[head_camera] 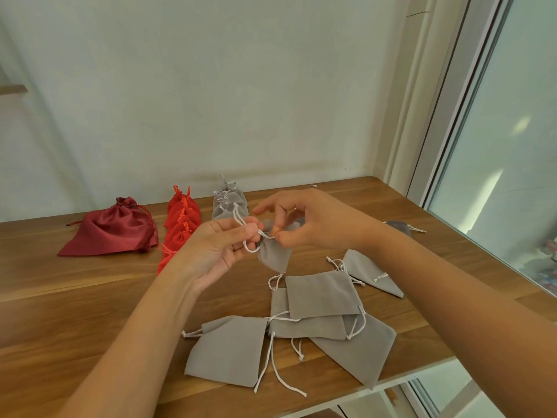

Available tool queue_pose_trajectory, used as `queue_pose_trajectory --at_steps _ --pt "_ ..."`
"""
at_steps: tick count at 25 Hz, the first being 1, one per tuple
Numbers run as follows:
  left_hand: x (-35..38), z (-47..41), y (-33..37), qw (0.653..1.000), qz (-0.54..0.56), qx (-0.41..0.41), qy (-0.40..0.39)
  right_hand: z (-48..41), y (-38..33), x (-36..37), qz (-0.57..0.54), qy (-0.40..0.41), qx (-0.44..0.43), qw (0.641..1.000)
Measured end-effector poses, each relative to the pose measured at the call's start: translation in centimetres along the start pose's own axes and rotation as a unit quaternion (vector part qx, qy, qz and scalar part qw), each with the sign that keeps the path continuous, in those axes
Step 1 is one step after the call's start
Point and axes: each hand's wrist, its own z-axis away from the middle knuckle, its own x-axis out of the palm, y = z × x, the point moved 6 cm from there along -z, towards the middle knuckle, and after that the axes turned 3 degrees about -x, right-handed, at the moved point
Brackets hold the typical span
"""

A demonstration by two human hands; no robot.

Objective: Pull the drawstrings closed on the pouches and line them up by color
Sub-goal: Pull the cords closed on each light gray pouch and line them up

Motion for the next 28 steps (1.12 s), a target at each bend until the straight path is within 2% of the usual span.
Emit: queue_pose_trajectory --at_steps 5,10,14,19,23,26,28 --pt "0.6 0.4 0.3 0.988 -0.145 0.053 0.020 0.7 0.6 1.0 -0.063 -0.072 0.040 0.995" --pt "1.2 0.8 0.7 0.971 -0.216 0.099 -0.008 0.4 1.0 0.8 -0.120 -0.012 0.042 0.992" --pt "1.5 0.8 1.1 0.950 -0.280 0.136 -0.014 0.4 1.3 0.8 -0.055 0.000 0.052 0.997" --pt "1.2 0.9 1.5 0.938 -0.294 0.176 0.061 0.2 1.1 0.3 -0.031 0.047 0.037 0.998" --pt "1.1 1.5 1.6 0.903 -0.327 0.245 0.133 -0.3 1.2 0.9 -0.058 0.056 0.029 0.996" --pt "0.9 1.9 1.9 0.896 -0.304 0.278 0.167 -0.4 1.7 0.5 -0.065 0.082 0.061 0.993" --pt "0.9 2.1 2.1 0.887 -0.306 0.298 0.177 -0.5 1.5 0.4 -0.027 0.064 0.069 0.995"
